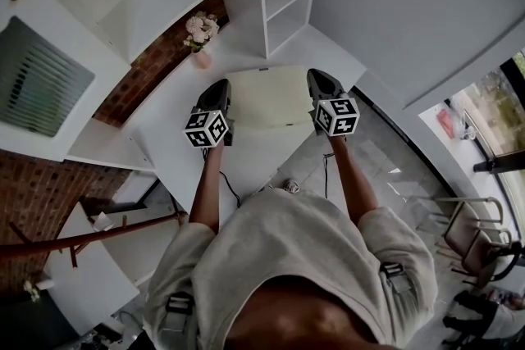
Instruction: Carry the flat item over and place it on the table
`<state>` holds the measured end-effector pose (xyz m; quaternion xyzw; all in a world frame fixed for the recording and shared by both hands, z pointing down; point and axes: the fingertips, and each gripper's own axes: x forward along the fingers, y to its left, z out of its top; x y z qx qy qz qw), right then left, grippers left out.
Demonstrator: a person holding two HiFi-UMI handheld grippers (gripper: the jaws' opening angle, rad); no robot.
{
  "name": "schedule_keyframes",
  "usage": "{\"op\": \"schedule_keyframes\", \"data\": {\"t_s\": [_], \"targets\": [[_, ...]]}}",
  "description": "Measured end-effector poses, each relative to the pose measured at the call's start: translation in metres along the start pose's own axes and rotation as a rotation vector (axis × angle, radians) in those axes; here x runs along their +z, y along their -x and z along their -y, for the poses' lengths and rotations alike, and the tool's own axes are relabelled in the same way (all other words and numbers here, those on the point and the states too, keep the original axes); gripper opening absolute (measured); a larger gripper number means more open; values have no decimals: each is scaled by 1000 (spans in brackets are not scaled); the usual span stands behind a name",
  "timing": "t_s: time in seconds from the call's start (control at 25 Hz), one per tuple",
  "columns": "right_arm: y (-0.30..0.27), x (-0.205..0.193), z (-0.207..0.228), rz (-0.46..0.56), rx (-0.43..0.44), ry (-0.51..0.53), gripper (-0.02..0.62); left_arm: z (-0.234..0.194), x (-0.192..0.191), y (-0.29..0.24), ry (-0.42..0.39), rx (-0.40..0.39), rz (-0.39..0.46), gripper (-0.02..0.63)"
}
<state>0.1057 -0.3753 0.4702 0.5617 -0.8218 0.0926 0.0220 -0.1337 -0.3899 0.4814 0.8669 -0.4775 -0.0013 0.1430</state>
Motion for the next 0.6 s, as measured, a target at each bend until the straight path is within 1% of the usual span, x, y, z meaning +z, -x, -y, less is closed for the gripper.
{"op": "schedule_keyframes", "data": {"t_s": [0.6], "targets": [[-11,-11,0,-24,0,-11,25,-10,-3,-5,16,-1,2,15]]}}
